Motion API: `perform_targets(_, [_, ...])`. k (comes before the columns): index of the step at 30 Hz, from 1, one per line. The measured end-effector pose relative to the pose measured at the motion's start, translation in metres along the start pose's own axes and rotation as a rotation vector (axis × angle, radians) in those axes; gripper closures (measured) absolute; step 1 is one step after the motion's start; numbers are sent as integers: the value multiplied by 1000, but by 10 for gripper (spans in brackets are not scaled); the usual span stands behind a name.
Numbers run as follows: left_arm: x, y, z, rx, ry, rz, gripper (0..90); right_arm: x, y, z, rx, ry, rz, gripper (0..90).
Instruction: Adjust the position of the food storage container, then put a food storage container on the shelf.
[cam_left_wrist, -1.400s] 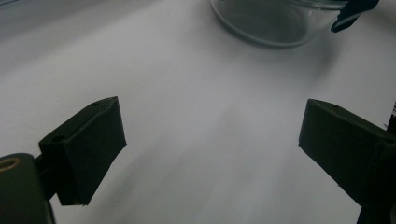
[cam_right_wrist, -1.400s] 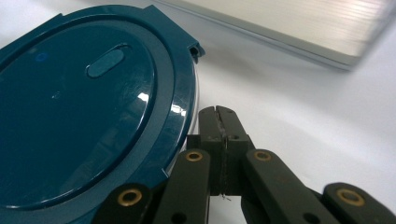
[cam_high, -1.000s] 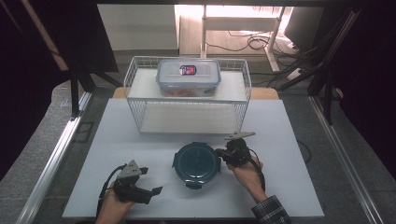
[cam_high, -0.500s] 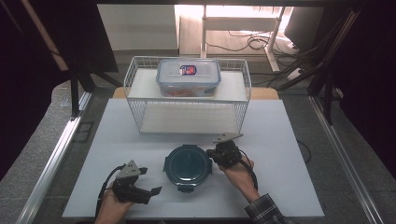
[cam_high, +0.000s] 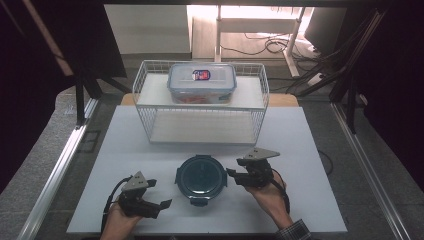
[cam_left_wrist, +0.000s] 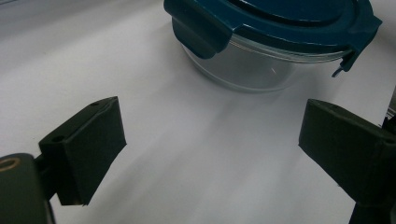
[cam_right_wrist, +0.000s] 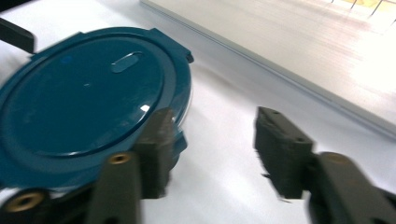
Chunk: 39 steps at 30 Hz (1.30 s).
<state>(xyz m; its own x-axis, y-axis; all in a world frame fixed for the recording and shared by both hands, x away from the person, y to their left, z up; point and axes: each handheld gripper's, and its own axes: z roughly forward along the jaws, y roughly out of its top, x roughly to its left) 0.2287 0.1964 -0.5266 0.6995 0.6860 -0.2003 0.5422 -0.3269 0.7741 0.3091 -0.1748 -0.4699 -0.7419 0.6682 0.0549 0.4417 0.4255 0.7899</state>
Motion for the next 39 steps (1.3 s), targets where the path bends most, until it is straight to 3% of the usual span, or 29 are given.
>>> perform_targets(8, [1, -1, 1, 3, -8, -5, 66, 7, -13, -14, -22, 19, -10, 98])
perform_targets(12, [0, -1, 1, 5, -10, -5, 66, 11, -24, -17, -6, 19, -31, 28])
perform_targets(21, [1, -2, 2, 3, -9, -4, 66, 16, -42, -16, 39, 28, -55, 1])
perform_targets(29, [1, 0, 1, -5, -4, -1, 66, 16, -38, -18, 19, 31, -61, 2])
perform_targets(39, [2, 10, 0, -15, -34, -20, 66, 16, -27, -14, 15, 39, -48, 5])
